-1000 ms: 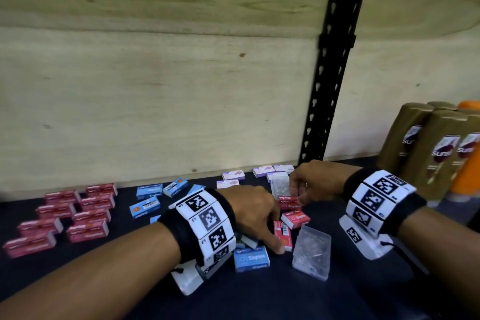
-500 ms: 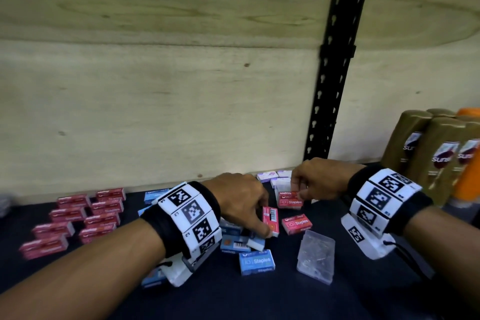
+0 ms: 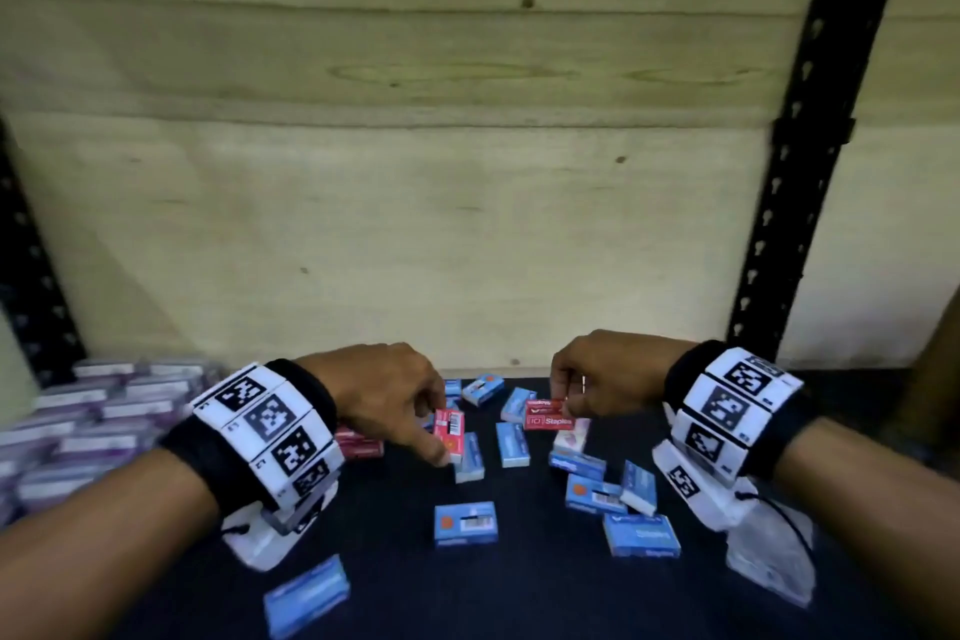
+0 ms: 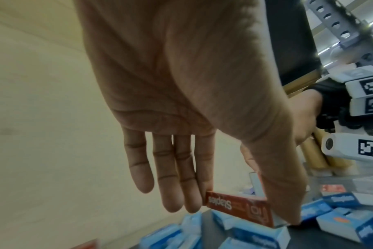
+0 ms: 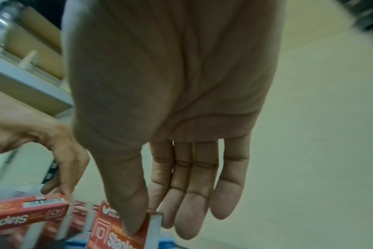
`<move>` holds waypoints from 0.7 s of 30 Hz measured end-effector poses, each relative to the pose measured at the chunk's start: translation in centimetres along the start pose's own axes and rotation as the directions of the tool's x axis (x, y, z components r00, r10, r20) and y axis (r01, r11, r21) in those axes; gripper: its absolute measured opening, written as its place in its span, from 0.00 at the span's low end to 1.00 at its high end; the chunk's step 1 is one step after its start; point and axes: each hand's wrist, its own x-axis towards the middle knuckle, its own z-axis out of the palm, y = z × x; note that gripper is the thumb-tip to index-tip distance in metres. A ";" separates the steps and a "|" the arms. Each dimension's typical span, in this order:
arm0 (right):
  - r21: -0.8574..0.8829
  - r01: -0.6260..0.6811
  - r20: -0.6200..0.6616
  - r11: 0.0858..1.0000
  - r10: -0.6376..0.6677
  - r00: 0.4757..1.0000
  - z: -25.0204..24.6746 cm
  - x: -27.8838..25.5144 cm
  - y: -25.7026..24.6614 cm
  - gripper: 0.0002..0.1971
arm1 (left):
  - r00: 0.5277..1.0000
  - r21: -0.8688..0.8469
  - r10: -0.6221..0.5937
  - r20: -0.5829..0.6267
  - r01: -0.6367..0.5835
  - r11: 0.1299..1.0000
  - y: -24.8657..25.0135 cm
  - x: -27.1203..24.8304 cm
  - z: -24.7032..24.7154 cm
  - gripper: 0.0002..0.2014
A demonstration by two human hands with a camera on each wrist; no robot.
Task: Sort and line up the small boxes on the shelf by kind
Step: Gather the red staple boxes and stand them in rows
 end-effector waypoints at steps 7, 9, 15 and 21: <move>0.026 0.165 0.056 0.986 -0.166 0.984 1.0 3.9 -8.5 0.06 | 0.982 -0.063 -0.167 0.087 0.172 0.983 -6.1 -6.5 2.5 0.28; 0.028 0.198 0.070 0.980 -0.200 0.977 1.4 4.7 -10.6 0.06 | 0.974 -0.066 -0.202 0.107 0.210 0.976 -7.4 -8.0 3.3 0.27; 0.032 0.256 0.114 0.966 -0.258 0.959 2.4 6.2 -14.3 0.05 | 0.953 -0.089 -0.273 0.132 0.285 0.954 -9.7 -11.1 4.9 0.31; 0.027 0.249 0.113 0.968 -0.250 0.961 2.5 6.2 -14.9 0.04 | 0.949 -0.097 -0.280 0.142 0.295 0.951 -10.2 -11.8 5.7 0.33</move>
